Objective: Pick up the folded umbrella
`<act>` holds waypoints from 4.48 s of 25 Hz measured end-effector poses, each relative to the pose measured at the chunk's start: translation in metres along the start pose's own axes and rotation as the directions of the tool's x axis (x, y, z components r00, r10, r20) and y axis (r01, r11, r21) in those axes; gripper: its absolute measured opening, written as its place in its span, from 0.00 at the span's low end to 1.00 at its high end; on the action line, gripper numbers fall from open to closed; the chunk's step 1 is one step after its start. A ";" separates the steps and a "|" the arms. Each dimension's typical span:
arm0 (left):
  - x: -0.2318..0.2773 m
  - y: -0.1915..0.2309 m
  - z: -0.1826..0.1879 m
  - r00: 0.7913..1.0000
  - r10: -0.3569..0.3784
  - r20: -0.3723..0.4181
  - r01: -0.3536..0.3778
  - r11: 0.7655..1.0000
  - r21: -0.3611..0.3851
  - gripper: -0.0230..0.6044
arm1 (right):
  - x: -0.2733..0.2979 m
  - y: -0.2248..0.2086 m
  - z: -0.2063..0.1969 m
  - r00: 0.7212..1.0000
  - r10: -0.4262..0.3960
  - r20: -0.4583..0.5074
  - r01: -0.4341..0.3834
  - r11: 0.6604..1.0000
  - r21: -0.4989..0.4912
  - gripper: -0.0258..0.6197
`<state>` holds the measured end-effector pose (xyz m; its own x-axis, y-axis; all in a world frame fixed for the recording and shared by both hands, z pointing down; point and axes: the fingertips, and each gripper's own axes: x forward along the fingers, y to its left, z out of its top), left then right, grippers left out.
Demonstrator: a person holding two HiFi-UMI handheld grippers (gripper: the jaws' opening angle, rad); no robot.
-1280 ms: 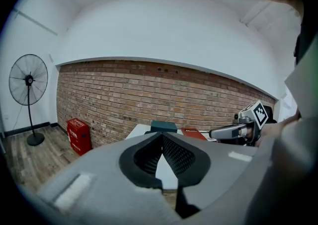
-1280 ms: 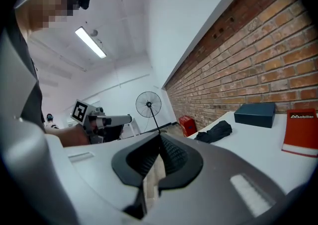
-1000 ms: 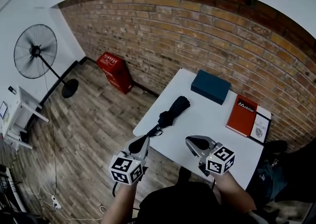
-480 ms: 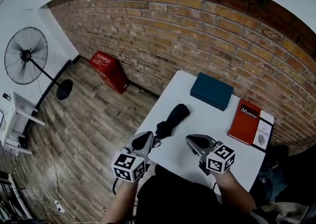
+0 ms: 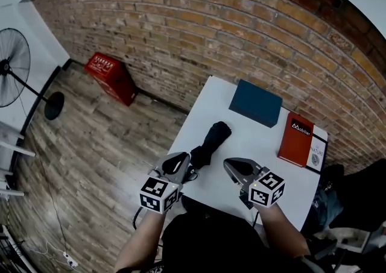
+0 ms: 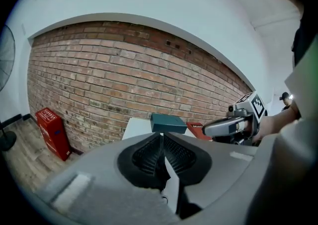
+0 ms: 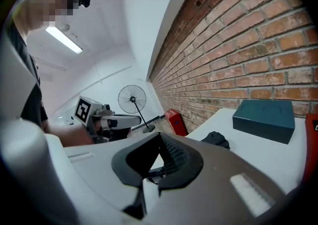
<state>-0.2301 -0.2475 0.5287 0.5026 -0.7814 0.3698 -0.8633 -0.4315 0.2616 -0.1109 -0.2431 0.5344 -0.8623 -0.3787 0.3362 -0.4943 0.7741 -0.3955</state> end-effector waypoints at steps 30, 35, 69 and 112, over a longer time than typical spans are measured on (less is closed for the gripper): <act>0.145 -0.001 -0.116 0.873 -0.139 -0.467 0.157 0.988 0.000 0.59 | -0.020 -0.059 -0.024 0.996 -0.084 -0.040 0.088 0.991 0.105 0.04; 0.164 0.006 -0.135 0.827 -0.091 -0.555 0.137 0.990 0.043 0.61 | -0.024 -0.074 -0.023 0.996 -0.083 -0.040 0.087 0.989 0.122 0.04; 0.189 0.021 -0.178 0.671 -0.007 -0.742 0.240 0.948 0.208 0.51 | -0.020 -0.088 -0.027 0.988 -0.157 -0.011 0.156 0.969 0.191 0.04; 0.091 -0.105 0.108 0.972 -0.233 -0.015 0.233 0.963 0.135 0.50 | -0.182 -0.069 0.078 0.936 -0.285 0.209 0.295 0.955 -0.018 0.04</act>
<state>-0.0981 -0.3220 0.4389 0.6904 -0.6525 0.3123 -0.7206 -0.6583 0.2176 0.0715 -0.2671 0.4343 -0.6891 -0.6807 0.2487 -0.7244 0.6371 -0.2635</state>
